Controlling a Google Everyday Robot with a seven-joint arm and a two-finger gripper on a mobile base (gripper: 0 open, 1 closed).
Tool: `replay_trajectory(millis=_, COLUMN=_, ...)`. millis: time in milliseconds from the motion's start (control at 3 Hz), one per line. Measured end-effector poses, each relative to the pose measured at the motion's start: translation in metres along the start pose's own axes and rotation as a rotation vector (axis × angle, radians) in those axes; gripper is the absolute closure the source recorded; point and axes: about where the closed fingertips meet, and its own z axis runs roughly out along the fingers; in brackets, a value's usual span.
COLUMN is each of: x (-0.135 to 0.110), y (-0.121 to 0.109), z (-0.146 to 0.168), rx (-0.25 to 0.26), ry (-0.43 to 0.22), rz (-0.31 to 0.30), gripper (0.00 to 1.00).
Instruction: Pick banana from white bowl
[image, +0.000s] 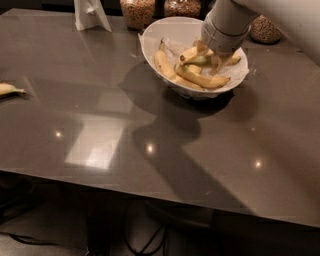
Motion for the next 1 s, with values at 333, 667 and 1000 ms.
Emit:
replay_trajectory(millis=333, x=0.009, y=0.010, z=-0.030, rx=0.021, ry=0.009, rz=0.047, gripper=1.00)
replay_trajectory(millis=667, x=0.013, y=0.028, z=-0.062, rx=0.042, ry=0.018, rz=0.081, gripper=1.00)
replay_trajectory(millis=1000, x=0.009, y=0.049, z=-0.092, rx=0.075, ry=0.007, rz=0.103, gripper=1.00)
